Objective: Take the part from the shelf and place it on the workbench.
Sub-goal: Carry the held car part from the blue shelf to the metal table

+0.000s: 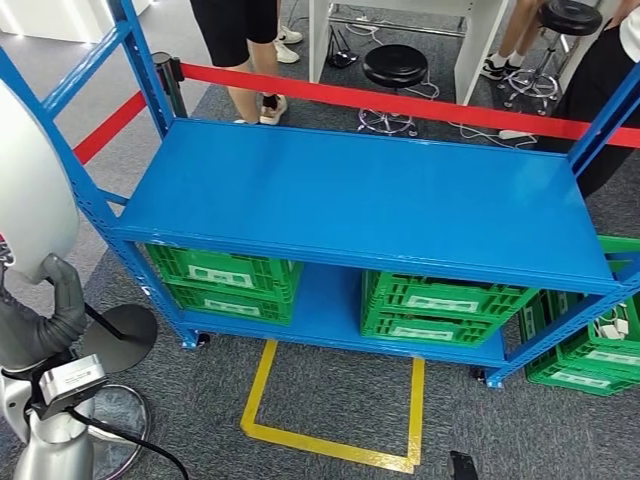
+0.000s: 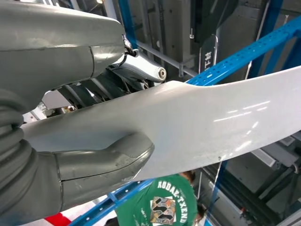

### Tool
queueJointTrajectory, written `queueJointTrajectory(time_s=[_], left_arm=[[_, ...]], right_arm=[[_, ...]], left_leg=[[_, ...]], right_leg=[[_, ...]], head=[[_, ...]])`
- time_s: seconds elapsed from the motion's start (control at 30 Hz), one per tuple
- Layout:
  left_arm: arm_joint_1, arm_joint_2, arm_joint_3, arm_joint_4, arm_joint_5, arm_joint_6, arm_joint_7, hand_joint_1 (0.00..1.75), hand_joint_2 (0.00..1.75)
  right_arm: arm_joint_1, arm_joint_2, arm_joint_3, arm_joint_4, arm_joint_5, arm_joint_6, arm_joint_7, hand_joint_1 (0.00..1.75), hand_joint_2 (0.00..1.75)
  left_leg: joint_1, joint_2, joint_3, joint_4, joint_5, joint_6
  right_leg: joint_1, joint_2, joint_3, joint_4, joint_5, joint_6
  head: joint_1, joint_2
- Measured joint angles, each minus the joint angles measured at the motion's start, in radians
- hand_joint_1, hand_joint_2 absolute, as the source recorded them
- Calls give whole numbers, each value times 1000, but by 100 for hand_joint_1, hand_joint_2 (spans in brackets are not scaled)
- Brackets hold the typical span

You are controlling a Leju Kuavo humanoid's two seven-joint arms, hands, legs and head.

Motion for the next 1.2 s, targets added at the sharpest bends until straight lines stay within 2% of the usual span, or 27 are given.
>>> queueJointTrajectory(time_s=[0.03, 0.07, 0.1, 0.17, 0.2, 0.23, 0.3, 0.37, 0.4, 0.47, 0.5, 0.53, 0.57, 0.6, 0.63, 0.7, 0.73, 0.77, 0.87, 0.93, 1.0, 1.03, 1.07, 1.1, 1.13, 1.2], left_arm=[[-6, 0, 0, 0, 1, -2, 1, 175, 175], [-11, 0, 0, 1, 2, -5, 2, 175, 175], [-15, 0, -1, 1, 3, -6, 3, 175, 175], [-19, -1, -2, 0, 1, -7, 3, 175, 175], [-20, -1, -2, 0, 0, -7, 3, 175, 175], [-21, -1, -3, 0, -2, -7, 3, 175, 175], [-22, -1, -4, 0, -4, -7, 3, 175, 175], [-23, -1, -5, -1, -5, -7, 3, 175, 175], [-23, -1, -5, -2, -5, -6, 3, 175, 175], [-24, -1, -5, -3, -5, -6, 3, 175, 175], [-24, -1, -5, -3, -5, -6, 3, 175, 175], [-23, -1, -5, -3, -5, -6, 3, 175, 175], [-22, 0, -5, -3, -5, -6, 3, 175, 175], [-20, 1, -5, -3, -5, -6, 3, 175, 175], [-18, 1, -5, -3, -6, -5, 3, 175, 175], [-12, 1, -5, -5, -8, -3, 3, 175, 175], [-7, 1, -5, -6, -10, -1, 3, 175, 175], [-1, 1, -5, -8, -11, 1, 3, 175, 175], [21, 2, -1, -11, -11, 4, 2, 175, 175], [29, 2, 2, -12, -11, 4, -1, 175, 175], [32, 1, 3, -13, -11, 1, -2, 175, 175], [33, 1, 4, -13, -11, -3, -3, 175, 175], [34, 1, 5, -13, -12, -6, -3, 175, 175], [34, 1, 6, -13, -12, -10, -3, 175, 175], [34, 1, 6, -13, -13, -12, -3, 175, 175], [32, 1, 7, -13, -13, -16, -2, 175, 175]], right_arm=[[-5, 2, -2, 0, -5, -8, 11, 0, 0], [-9, 4, -5, 0, -10, -14, 21, 0, 0], [-12, 5, -8, 0, -14, -18, 27, 0, 0], [-16, 7, -15, 0, -21, -23, 30, 0, 0], [-18, 9, -17, 0, -24, -24, 30, 0, 0], [-20, 10, -18, 0, -25, -24, 29, 0, 0], [-21, 14, -20, 0, -27, -25, 29, 0, 0], [-19, 15, -23, 0, -28, -26, 28, 0, 0], [-20, 15, -24, 0, -28, -26, 28, 0, 0], [-22, 16, -26, 0, -28, -26, 28, 0, 0], [-22, 16, -27, -1, -28, -25, 28, 0, 0], [-20, 17, -27, -1, -27, -24, 29, 0, 0], [-18, 17, -27, -1, -27, -23, 30, 0, 0], [-16, 18, -27, 0, -26, -22, 32, 0, 0], [-13, 20, -27, -1, -26, -22, 35, 0, 0], [-9, 23, -28, -1, -26, -23, 36, 0, 0], [-8, 24, -28, -1, -26, -24, 32, 0, 0], [-6, 25, -28, -1, -26, -26, 26, 0, 0], [1, 27, -28, -1, -30, -29, -3, 0, 0], [4, 28, -28, -1, -33, -31, -14, 0, 0], [4, 28, -28, -1, -33, -31, -10, 0, 0], [4, 29, -28, -1, -33, -30, -4, 0, 0], [4, 29, -28, -1, -33, -28, 3, 0, 0], [5, 29, -28, -1, -34, -25, 10, 0, 0], [4, 29, -28, -1, -35, -22, 16, 0, 0], [0, 29, -28, -2, -37, -18, 23, 0, 0]], left_leg=[[-2, 1, -4, 0, 3, 2], [-3, 1, -7, 1, 6, 2], [-4, 0, -9, 1, 8, 1], [-5, 0, -10, 1, 11, -2], [-7, 0, -12, 3, 13, -5], [-8, 0, -15, 4, 15, -10], [-8, 0, -22, 5, 22, -23], [-6, 0, -26, 8, 20, -34], [-5, 0, -35, 26, 3, -39], [-3, 0, -77, 125, -62, -50], [-2, 0, -107, 196, -100, -54], [-1, 0, -131, 256, -125, -57], [-1, 0, -141, 288, -132, -58], [-1, 0, -132, 280, -120, -58], [0, 0, -103, 233, -92, -57], [-1, 0, -23, 92, -35, -54], [-1, 0, 4, 38, -21, -49], [-2, -1, 17, 9, -17, -44], [-3, -2, 12, -2, -14, -24], [0, -1, 9, -5, -7, -10], [0, 0, 5, -5, -3, -2], [0, 0, 2, -5, -1, -1], [-1, 0, 0, -5, 1, 0], [-1, 0, -1, -5, 2, 0], [-1, 0, -2, -4, 3, -1], [-3, 0, -3, -3, 5, -6]], right_leg=[[0, 0, -19, 52, -19, 0], [1, 0, -22, 71, -21, -1], [1, 0, -3, 47, -5, -4], [3, 0, 78, -89, 50, -12], [4, 1, 116, -156, 68, -16], [6, 1, 139, -199, 77, -20], [11, 3, 147, -217, 80, -28], [9, 2, 142, -220, 88, -41], [7, 1, 141, -223, 92, -48], [4, 0, 134, -227, 100, -57], [4, -1, 129, -226, 103, -58], [5, -1, 124, -226, 106, -59], [5, -1, 120, -226, 109, -58], [5, -1, 117, -226, 111, -56], [4, -1, 116, -225, 113, -54], [6, -1, 113, -222, 116, -48], [7, 0, 109, -220, 117, -43], [9, 0, 105, -219, 120, -38], [8, 0, 95, -218, 124, -22], [7, 0, 71, -168, 86, -12], [6, -1, 17, -38, 14, -6], [6, -1, -10, 28, -14, -4], [6, -1, -24, 69, -26, -3], [6, 0, -18, 70, -19, -3], [6, -1, 7, 30, 5, -5], [6, 0, 90, -114, 61, -9]], head=[[0, 0], [0, 0], [0, 0], [0, 0], [0, 0], [-1, 0], [-2, 0], [-2, 0], [-2, 0], [-4, 0], [-4, 0], [-4, 0], [-4, 0], [-4, 0], [-4, 0], [-5, 0], [-4, 0], [-4, 0], [-4, 0], [1, 0], [6, 0], [6, 0], [6, 0], [6, 0], [6, 0], [6, 0]])
